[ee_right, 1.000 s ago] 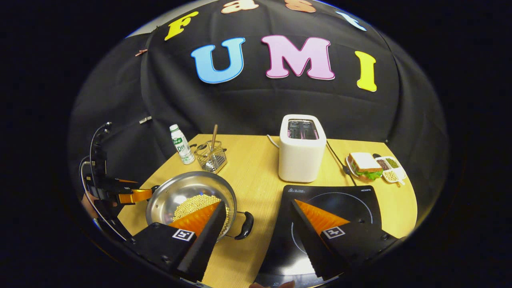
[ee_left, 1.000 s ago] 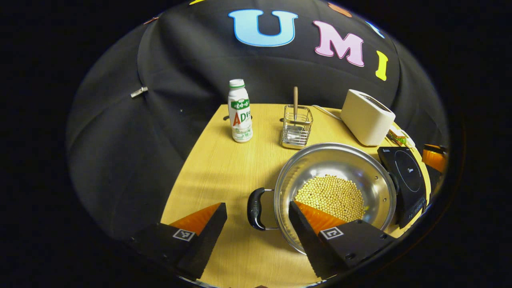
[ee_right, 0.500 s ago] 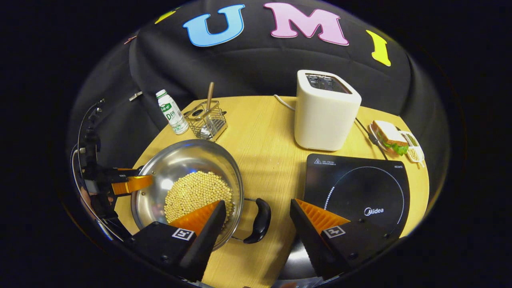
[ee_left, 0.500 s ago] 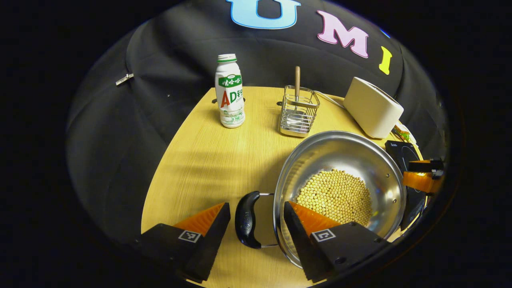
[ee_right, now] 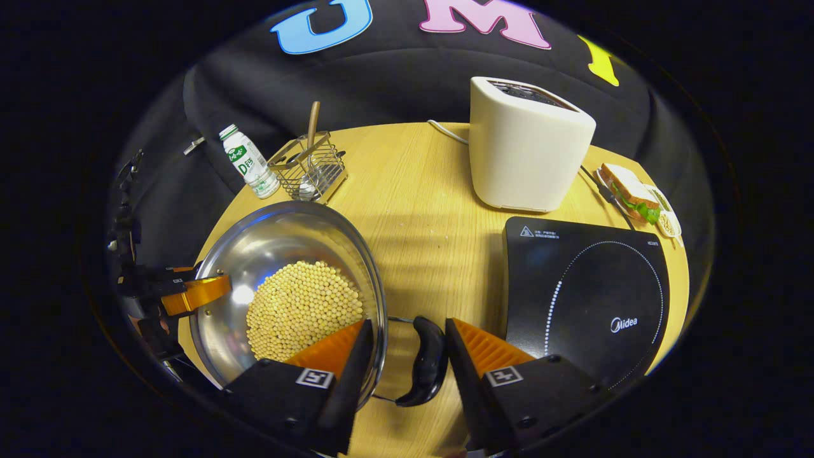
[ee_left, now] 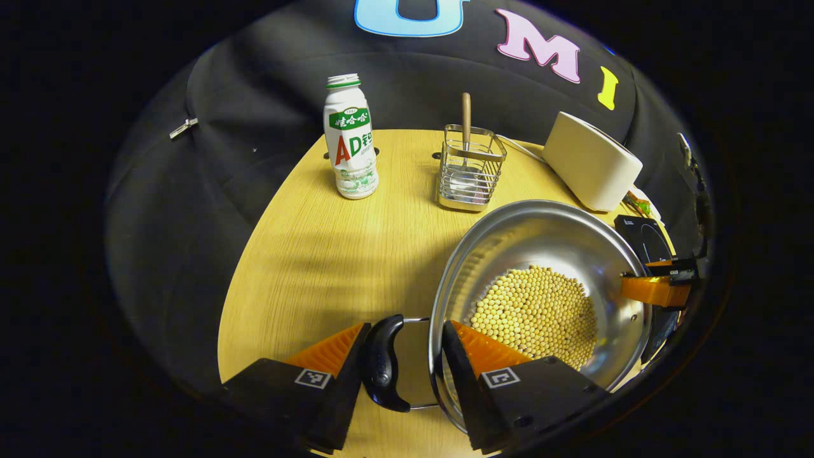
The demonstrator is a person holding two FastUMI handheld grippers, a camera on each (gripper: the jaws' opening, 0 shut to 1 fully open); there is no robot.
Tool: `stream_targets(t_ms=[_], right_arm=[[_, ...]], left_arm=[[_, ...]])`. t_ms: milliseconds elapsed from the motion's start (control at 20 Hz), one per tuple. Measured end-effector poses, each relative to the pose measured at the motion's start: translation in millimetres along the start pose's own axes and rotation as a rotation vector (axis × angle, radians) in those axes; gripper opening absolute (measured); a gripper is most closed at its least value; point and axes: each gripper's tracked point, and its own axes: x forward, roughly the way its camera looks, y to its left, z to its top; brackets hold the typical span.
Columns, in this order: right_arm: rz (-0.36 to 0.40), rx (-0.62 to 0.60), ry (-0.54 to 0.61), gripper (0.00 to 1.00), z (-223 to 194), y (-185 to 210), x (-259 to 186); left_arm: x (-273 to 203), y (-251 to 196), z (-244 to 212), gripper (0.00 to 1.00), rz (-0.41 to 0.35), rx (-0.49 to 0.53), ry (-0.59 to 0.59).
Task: First push the handle of the pot to place it horizontally, then grasp the pot with both hands and set it on the induction cooktop.
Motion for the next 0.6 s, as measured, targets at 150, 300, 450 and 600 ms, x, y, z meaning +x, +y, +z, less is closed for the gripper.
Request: stream_targets(t_ms=[150,300,450,600], right_arm=[[-0.007,-0.01,0.05,0.66,-11,3,9],[-0.007,-0.005,0.033,0.63,-8,2,8],[-0.014,-0.026,0.03,0.53,-8,1,1],[-0.003,-0.024,0.018,0.57,-1,1,-12]], left_arm=[[0,0,2,0.7,-0.012,-0.002,-0.009],[-1,-1,0,0.66,-0.018,-0.004,-0.008],[-2,-3,-2,0.61,-0.022,-0.029,-0.006],[-16,-5,3,0.61,-0.011,-0.032,-0.03]])
